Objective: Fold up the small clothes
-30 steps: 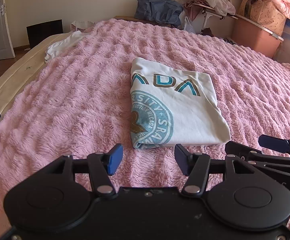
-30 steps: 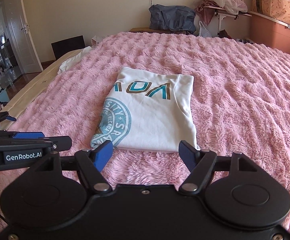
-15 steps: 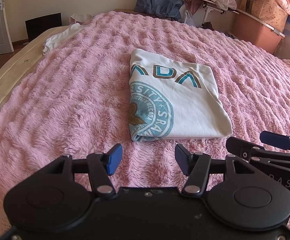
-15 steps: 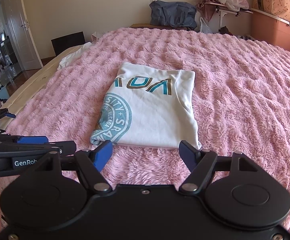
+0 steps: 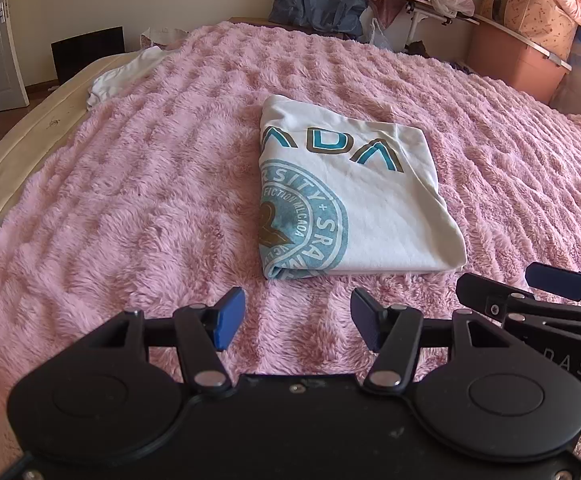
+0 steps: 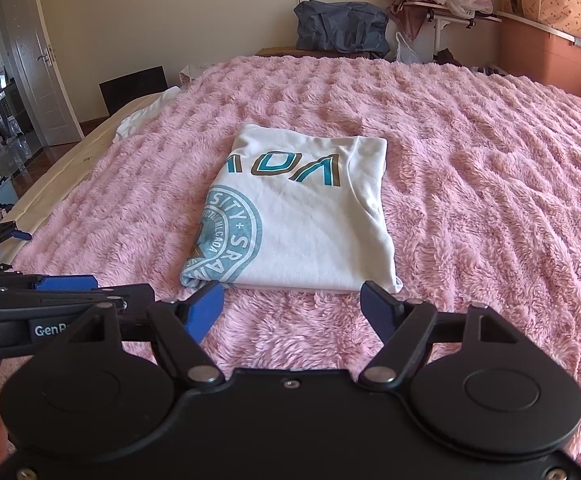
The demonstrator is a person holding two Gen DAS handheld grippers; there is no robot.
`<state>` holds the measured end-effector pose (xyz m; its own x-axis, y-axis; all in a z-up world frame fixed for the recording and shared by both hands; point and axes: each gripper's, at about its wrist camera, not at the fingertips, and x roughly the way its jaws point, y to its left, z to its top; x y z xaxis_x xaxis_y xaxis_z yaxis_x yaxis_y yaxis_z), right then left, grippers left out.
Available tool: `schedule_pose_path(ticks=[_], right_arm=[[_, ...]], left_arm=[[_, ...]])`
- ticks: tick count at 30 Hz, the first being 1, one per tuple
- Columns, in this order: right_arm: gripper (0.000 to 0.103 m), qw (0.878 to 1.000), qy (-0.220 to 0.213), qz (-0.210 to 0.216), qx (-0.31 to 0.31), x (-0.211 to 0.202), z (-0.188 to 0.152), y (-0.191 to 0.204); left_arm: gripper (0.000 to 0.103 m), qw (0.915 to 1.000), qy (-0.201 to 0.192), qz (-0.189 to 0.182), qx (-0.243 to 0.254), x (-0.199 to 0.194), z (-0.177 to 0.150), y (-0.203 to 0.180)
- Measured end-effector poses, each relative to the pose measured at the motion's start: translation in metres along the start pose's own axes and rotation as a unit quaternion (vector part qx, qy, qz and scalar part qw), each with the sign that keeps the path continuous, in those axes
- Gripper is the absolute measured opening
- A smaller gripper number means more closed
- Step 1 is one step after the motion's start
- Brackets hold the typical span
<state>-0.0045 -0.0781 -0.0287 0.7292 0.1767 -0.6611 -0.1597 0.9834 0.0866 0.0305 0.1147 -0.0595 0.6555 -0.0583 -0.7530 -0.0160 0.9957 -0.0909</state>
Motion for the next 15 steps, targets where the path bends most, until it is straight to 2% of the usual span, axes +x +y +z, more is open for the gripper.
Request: schedule_pose_path(ticks=[15], right_arm=[[0.077, 1.0, 0.002, 0.002, 0.001, -0.0016, -0.0005, -0.0006]], left_arm=[[0.062, 1.0, 0.005, 0.001, 0.0, 0.0008, -0.0019, -0.0017]])
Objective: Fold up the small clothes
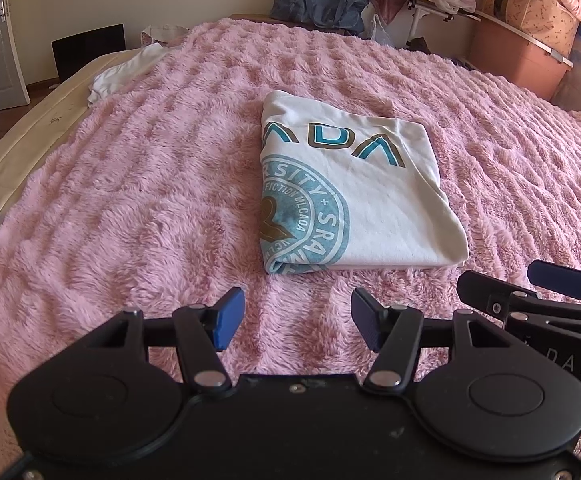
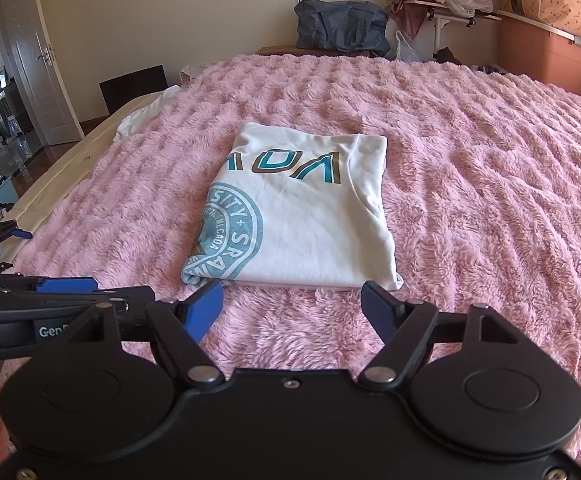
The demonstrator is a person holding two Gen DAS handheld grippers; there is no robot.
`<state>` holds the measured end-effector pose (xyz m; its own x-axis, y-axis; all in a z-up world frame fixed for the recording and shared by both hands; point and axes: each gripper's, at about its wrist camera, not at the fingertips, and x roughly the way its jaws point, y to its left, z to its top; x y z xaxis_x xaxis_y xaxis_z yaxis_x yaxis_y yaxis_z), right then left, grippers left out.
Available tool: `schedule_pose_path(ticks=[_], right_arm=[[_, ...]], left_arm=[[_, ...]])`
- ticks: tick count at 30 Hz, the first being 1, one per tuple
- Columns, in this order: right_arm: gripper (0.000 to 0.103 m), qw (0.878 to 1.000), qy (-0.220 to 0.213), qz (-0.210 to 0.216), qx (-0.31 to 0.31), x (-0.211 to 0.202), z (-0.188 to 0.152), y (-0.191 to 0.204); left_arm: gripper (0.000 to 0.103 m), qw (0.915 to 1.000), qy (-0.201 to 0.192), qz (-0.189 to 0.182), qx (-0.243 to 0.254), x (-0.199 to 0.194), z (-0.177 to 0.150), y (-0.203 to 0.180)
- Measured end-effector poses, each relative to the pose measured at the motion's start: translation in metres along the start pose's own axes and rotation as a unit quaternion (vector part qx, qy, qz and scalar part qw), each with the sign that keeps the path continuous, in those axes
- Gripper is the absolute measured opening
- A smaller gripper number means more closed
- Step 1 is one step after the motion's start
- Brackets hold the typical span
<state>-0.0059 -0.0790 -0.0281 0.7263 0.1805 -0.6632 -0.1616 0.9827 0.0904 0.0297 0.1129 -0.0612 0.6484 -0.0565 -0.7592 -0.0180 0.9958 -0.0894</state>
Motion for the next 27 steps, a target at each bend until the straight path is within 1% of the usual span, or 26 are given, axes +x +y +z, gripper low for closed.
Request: schedule_pose_path(ticks=[27], right_arm=[[0.077, 1.0, 0.004, -0.001, 0.001, 0.0036, -0.0014, -0.0003]], left_arm=[[0.063, 0.9999, 0.005, 0.005, 0.01, 0.0036, -0.0014, -0.0036]])
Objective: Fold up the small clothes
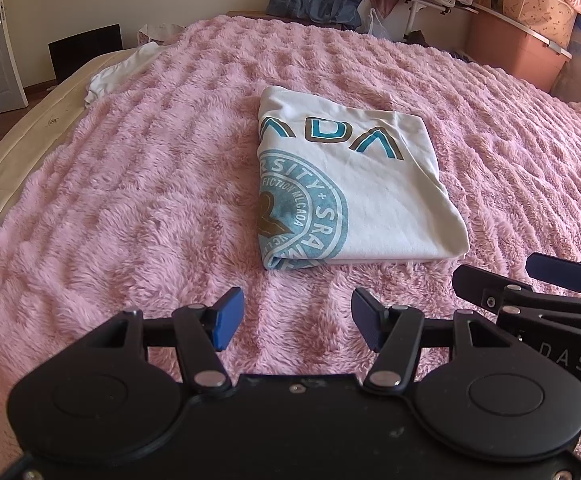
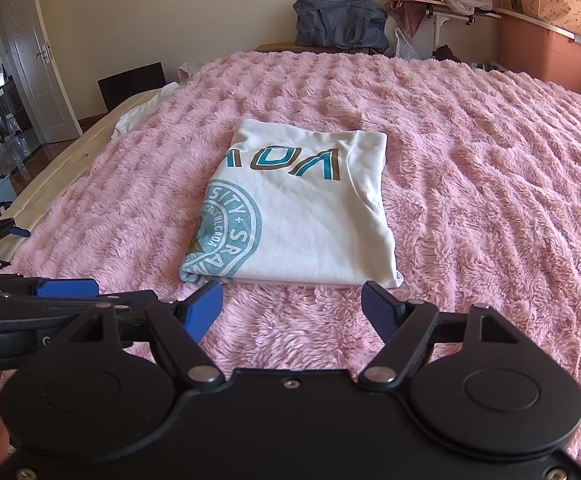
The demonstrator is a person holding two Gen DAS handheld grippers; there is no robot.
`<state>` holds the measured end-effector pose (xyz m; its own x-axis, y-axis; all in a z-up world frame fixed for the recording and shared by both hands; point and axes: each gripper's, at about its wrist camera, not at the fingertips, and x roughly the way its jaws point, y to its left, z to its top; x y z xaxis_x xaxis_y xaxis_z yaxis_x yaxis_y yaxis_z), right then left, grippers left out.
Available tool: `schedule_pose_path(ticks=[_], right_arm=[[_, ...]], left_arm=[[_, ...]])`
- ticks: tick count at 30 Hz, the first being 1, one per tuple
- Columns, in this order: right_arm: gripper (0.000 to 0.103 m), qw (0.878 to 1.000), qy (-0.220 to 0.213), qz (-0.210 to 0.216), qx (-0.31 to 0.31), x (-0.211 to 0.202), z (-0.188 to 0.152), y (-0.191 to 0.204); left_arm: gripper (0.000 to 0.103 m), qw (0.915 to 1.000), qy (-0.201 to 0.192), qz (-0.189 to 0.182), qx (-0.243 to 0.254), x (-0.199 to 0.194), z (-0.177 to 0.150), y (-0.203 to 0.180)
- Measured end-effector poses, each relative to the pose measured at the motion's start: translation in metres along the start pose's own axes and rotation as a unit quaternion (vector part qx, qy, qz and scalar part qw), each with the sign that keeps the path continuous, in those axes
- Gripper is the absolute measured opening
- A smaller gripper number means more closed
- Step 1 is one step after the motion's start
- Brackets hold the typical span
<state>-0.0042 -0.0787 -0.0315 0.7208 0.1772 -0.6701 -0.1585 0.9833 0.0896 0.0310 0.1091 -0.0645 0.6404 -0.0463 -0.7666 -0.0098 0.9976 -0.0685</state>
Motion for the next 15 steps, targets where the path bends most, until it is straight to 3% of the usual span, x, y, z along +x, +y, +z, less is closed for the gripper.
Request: schedule_pose_path(ticks=[15], right_arm=[[0.077, 1.0, 0.0, -0.003, 0.002, 0.001, 0.0014, -0.0008]], left_arm=[[0.063, 0.9997, -0.021, -0.007, 0.007, -0.0005, 0.0004, -0.0016]])
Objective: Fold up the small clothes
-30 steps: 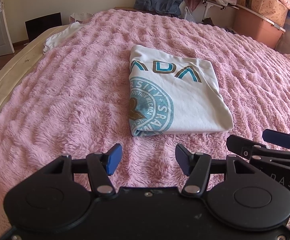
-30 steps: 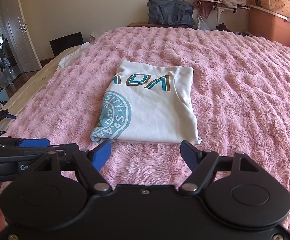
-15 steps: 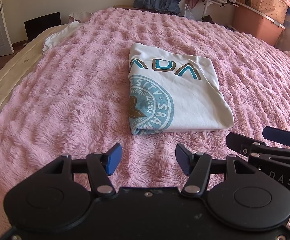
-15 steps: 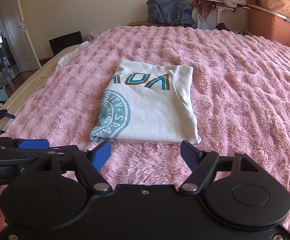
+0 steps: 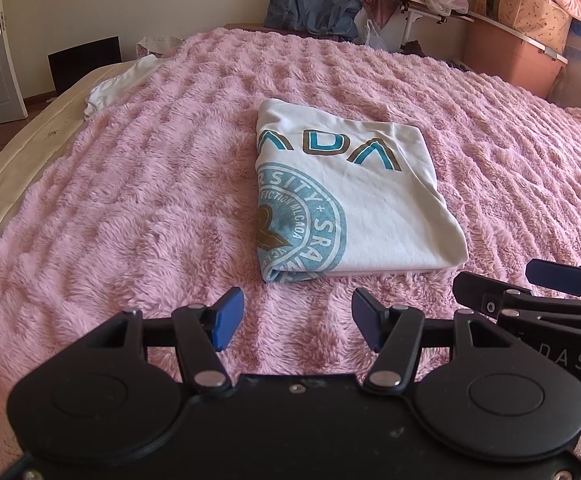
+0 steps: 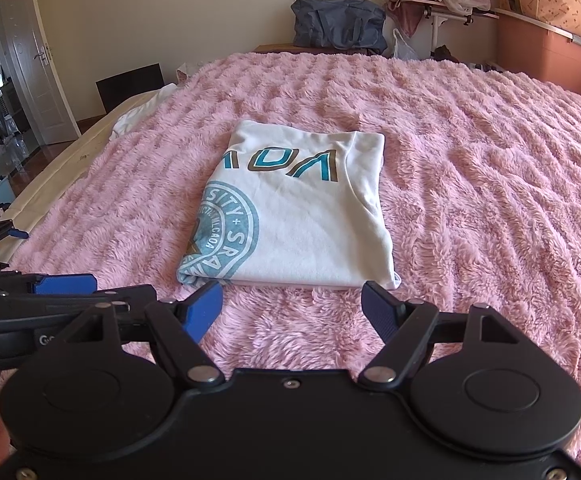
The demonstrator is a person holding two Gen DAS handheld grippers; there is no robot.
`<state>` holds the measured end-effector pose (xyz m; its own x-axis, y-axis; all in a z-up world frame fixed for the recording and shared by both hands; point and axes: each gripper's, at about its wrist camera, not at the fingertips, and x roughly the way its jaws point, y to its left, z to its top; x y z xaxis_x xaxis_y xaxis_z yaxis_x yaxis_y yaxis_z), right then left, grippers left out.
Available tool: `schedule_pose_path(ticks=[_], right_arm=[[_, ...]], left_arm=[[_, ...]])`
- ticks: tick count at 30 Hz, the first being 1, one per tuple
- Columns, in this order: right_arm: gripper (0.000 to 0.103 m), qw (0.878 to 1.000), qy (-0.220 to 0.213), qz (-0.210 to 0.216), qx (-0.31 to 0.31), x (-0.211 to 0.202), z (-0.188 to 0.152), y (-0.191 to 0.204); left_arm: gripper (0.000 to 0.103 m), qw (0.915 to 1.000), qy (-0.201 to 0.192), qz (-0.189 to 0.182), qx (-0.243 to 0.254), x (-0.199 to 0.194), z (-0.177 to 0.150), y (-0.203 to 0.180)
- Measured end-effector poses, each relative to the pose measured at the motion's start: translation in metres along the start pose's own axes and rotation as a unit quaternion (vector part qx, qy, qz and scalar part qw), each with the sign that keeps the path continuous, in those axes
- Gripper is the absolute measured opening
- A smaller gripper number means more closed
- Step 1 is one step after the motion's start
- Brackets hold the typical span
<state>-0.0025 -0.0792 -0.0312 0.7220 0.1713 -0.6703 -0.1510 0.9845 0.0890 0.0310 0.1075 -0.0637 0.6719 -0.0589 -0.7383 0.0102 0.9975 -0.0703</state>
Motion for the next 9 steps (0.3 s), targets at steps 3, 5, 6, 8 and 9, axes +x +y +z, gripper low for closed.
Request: schedule_pose_path(ticks=[3, 5, 6, 8, 9], right_arm=[[0.077, 1.0, 0.0, -0.001, 0.002, 0.0007, -0.0001, -0.0008], [0.077, 1.0, -0.001, -0.003, 0.004, 0.0012, 0.0001, -0.0017], [0.077, 1.0, 0.0, -0.003, 0.004, 0.0016, 0.0, -0.0014], [0.077, 1.0, 0.0, -0.003, 0.005, 0.0024, -0.0003, -0.0019], [0.077, 1.0, 0.001, -0.003, 0.004, 0.0024, -0.0002, -0.002]], left_arm=[[0.063, 0.9999, -0.007, -0.01, 0.002, -0.0005, -0.0007, -0.0001], [0.063, 0.9999, -0.007, -0.009, 0.0, 0.0003, -0.001, -0.0002], [0.063, 0.9999, -0.01, -0.009, 0.002, 0.0001, -0.0014, -0.0005], [0.063, 1.0, -0.007, -0.006, 0.002, 0.0012, -0.001, -0.0013], [0.063, 1.0, 0.0, -0.003, -0.002, 0.0029, -0.0003, -0.0009]])
